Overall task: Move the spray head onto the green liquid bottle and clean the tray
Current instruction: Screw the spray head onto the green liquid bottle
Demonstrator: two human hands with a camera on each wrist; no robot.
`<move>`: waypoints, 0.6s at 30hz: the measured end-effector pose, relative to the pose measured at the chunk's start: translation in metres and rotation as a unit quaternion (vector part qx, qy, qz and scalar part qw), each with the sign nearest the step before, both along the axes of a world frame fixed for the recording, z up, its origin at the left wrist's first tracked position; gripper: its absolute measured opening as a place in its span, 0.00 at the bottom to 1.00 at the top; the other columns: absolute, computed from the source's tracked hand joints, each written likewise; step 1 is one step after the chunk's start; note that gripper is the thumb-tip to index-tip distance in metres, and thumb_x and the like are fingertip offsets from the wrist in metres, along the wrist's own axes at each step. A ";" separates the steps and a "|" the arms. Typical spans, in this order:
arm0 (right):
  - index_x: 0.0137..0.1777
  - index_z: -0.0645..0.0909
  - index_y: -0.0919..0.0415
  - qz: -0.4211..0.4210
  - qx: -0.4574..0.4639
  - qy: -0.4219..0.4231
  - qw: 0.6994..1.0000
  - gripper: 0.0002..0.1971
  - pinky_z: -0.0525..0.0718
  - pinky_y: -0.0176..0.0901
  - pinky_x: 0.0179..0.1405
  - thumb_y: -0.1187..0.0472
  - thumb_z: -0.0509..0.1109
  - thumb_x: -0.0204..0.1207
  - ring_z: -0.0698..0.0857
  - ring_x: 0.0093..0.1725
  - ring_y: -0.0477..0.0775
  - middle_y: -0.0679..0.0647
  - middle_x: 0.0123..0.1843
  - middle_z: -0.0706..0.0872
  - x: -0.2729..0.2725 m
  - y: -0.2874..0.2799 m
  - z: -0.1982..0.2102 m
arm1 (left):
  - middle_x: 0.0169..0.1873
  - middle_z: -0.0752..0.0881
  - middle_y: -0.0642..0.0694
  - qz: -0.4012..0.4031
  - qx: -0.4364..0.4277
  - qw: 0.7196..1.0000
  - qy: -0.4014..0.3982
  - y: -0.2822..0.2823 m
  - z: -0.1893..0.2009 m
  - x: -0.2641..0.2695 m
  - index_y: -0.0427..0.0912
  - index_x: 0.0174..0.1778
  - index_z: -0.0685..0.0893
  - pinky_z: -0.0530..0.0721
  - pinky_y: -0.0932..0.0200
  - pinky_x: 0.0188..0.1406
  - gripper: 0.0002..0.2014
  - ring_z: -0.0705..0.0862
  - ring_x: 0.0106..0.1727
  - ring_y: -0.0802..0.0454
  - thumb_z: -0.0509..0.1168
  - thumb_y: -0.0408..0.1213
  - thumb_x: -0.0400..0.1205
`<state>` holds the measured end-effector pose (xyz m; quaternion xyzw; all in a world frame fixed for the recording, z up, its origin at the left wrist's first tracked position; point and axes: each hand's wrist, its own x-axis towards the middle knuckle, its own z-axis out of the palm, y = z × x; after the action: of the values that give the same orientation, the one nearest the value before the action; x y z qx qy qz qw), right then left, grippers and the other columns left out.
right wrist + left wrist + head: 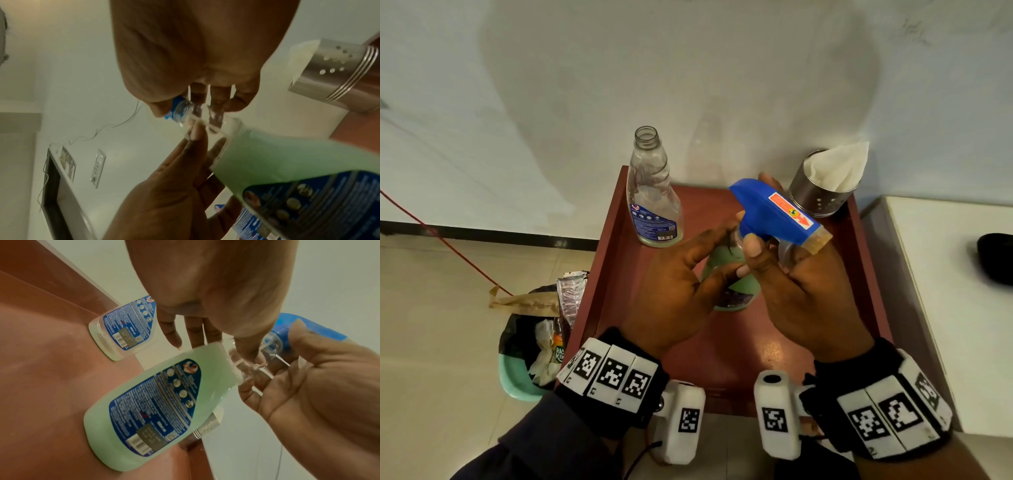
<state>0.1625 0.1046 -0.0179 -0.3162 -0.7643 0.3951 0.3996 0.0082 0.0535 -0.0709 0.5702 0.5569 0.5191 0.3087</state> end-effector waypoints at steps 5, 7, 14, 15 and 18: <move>0.40 0.78 0.51 -0.074 0.042 -0.025 0.996 0.11 0.70 0.22 0.28 0.55 0.69 0.85 0.76 0.26 0.38 0.40 0.26 0.74 -0.004 -0.003 -0.005 | 0.71 0.89 0.50 0.006 0.002 1.000 0.001 0.001 -0.004 -0.002 0.42 0.80 0.81 0.85 0.50 0.73 0.27 0.86 0.72 0.59 0.72 0.45 0.85; 0.38 0.76 0.54 -0.119 0.060 -0.047 0.990 0.13 0.69 0.27 0.24 0.54 0.71 0.84 0.74 0.25 0.45 0.41 0.23 0.67 -0.011 -0.008 -0.010 | 0.68 0.90 0.51 0.007 -0.004 1.000 0.019 -0.001 -0.003 -0.002 0.43 0.79 0.81 0.87 0.55 0.69 0.26 0.88 0.69 0.60 0.69 0.48 0.86; 0.48 0.80 0.52 -0.035 0.027 -0.042 0.998 0.08 0.73 0.24 0.32 0.51 0.65 0.86 0.79 0.30 0.42 0.43 0.29 0.75 -0.001 -0.001 0.000 | 0.68 0.90 0.53 0.003 -0.002 1.000 0.005 0.000 0.000 -0.006 0.43 0.77 0.83 0.85 0.53 0.72 0.27 0.87 0.70 0.61 0.73 0.46 0.82; 0.49 0.81 0.52 -0.046 0.033 -0.042 0.998 0.07 0.72 0.23 0.31 0.52 0.66 0.86 0.79 0.30 0.42 0.42 0.29 0.74 -0.001 -0.002 0.000 | 0.68 0.90 0.52 0.003 -0.006 1.000 0.009 0.000 -0.001 -0.007 0.43 0.78 0.83 0.85 0.50 0.72 0.27 0.87 0.70 0.60 0.74 0.47 0.83; 0.42 0.80 0.58 -0.107 0.053 -0.044 0.992 0.10 0.70 0.25 0.26 0.56 0.72 0.84 0.76 0.25 0.42 0.38 0.25 0.67 -0.009 -0.007 -0.008 | 0.66 0.91 0.52 0.015 -0.006 1.000 0.026 -0.002 -0.003 -0.006 0.44 0.78 0.83 0.87 0.48 0.69 0.26 0.88 0.68 0.60 0.70 0.48 0.84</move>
<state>0.1536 0.0973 -0.0256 -0.3914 -0.7629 0.2949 0.4217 0.0019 0.0516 -0.0743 0.5733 0.5761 0.5054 0.2899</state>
